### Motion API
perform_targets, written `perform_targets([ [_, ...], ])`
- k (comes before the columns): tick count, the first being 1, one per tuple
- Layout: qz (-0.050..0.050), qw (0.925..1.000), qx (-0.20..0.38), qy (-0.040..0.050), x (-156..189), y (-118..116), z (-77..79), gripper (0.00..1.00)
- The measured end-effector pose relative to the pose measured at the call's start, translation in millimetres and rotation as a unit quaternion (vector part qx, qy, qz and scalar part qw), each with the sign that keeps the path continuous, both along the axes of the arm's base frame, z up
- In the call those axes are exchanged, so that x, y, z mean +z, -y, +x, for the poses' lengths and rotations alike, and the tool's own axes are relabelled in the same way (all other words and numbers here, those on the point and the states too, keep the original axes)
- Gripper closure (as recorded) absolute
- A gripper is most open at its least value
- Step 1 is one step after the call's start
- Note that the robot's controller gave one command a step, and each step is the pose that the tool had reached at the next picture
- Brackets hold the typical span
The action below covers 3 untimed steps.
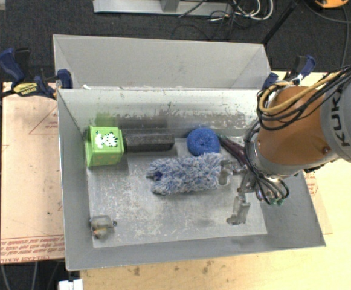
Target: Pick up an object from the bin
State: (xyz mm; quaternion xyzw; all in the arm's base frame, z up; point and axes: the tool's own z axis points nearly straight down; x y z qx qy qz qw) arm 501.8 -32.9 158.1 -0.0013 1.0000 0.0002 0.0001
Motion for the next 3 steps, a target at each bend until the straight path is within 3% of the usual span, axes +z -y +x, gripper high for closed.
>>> perform_targets([
  [1,0.000,1.0000,0.000,0.0000,0,0,0.0,0.00],
  [2,0.000,1.0000,0.005,0.0015,-11,-50,33.4,0.00],
  [3,0.002,0.9999,0.009,0.0044,-56,-78,59.7,0.00],
])
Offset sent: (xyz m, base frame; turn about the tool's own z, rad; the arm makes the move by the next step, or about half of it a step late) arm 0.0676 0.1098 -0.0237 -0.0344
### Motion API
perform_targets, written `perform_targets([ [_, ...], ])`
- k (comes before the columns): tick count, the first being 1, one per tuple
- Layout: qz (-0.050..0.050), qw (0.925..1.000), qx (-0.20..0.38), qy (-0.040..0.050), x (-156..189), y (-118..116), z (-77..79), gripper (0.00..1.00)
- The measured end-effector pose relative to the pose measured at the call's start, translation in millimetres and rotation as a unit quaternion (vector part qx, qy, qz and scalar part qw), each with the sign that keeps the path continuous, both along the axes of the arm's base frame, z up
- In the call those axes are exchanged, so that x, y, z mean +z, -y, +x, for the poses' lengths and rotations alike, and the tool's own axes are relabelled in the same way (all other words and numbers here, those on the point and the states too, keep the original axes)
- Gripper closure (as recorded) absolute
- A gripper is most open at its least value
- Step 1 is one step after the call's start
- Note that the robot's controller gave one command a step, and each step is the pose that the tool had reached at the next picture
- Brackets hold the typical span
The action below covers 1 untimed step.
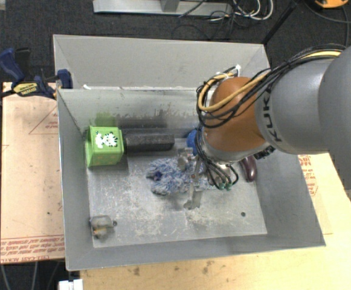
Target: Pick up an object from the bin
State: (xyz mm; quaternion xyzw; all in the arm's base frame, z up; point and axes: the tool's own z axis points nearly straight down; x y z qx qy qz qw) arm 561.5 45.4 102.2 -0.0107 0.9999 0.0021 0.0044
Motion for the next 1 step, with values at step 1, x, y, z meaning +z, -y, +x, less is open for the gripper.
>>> perform_targets([
  [1,-0.001,0.9997,-0.024,-0.0012,-29.7,-25.5,-1.2,1.00],
])
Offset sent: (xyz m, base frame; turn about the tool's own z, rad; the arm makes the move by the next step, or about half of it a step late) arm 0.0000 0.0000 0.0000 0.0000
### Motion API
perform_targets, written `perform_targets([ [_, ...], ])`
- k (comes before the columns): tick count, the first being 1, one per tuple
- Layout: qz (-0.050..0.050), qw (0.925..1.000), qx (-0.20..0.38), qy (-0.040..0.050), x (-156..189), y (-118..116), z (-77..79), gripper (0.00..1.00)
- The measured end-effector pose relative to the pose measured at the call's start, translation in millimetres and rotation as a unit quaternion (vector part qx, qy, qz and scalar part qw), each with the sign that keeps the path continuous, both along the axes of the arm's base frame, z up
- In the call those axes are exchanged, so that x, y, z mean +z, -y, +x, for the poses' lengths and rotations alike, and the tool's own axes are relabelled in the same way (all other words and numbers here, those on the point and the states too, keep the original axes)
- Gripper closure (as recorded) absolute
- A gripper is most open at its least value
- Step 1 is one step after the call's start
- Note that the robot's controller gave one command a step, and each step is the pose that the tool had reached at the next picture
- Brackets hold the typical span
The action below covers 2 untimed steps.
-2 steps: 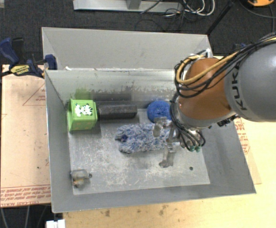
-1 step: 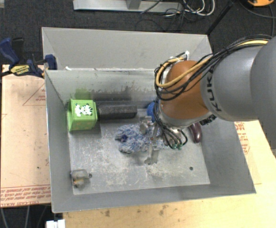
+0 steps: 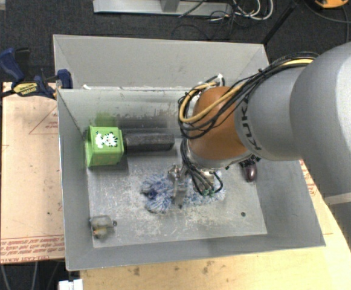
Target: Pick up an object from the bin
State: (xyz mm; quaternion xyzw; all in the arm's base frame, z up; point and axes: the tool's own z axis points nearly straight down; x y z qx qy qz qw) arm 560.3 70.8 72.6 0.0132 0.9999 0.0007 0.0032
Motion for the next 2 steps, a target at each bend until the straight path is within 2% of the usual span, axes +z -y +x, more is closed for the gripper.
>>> perform_targets([
  [1,0.000,1.0000,0.000,0.0000,0,0,0.0,1.00],
  [2,0.000,0.9997,0.024,0.0024,185,-5,-5.2,1.00],
])
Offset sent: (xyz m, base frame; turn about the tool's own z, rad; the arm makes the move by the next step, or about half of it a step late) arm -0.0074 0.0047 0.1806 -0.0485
